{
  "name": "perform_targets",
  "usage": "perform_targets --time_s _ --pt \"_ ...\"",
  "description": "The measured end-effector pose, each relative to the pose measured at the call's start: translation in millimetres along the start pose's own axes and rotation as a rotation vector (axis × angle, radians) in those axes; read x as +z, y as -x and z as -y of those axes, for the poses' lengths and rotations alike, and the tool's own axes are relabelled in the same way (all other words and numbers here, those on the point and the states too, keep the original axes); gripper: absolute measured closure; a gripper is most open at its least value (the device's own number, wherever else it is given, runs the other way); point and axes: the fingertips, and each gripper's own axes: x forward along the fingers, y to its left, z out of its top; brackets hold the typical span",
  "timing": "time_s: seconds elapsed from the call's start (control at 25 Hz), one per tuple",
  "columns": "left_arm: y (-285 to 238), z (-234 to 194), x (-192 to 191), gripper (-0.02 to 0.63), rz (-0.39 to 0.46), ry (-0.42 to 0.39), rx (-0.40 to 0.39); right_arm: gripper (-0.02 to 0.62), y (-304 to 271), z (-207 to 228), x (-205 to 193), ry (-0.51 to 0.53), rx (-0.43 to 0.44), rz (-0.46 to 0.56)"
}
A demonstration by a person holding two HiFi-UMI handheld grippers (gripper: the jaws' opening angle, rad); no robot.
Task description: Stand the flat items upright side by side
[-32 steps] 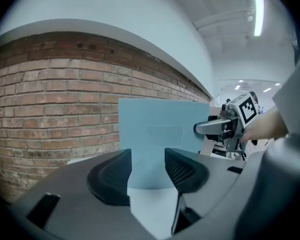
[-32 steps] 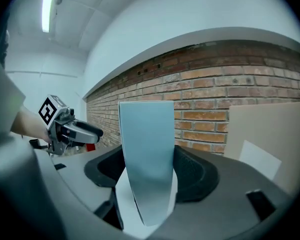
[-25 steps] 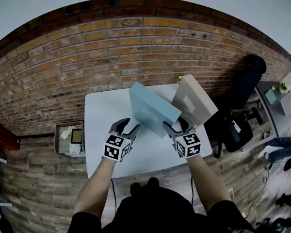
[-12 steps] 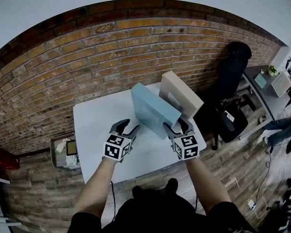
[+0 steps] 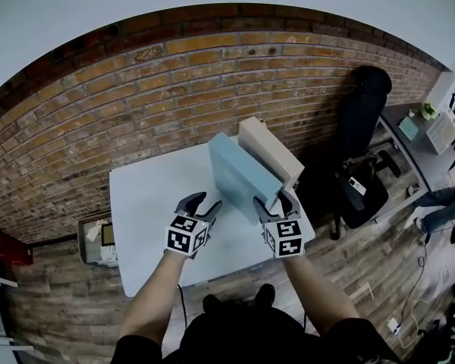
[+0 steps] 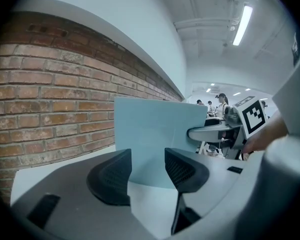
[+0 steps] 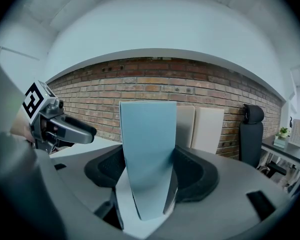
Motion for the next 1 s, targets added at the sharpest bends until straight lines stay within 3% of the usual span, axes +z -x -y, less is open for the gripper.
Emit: perform_targets --time_s 0.48,0.72,0.92,1.0 --pt "-19.8 32.9 -8.2 0.385 -0.023 0.031 -0.002 0.291 6.0 29.1 -6.8 -0.072 -0.092 0.002" --pt "-15.1 28.3 -12.6 0.388 -0.031 0.045 0.011 0.281 2.4 28.9 -6.4 -0.074 -0.078 -0.020" --pt "-14.2 25.9 -12.8 0.391 -0.026 0.062 0.011 0.250 3.9 22.4 -25.3 -0.060 -0.025 -0.100" --pt "-14.0 27.1 -13.8 0.393 -0.028 0.062 0.006 0.267 4.8 22.1 -37.5 -0.052 -0.018 -0.135"
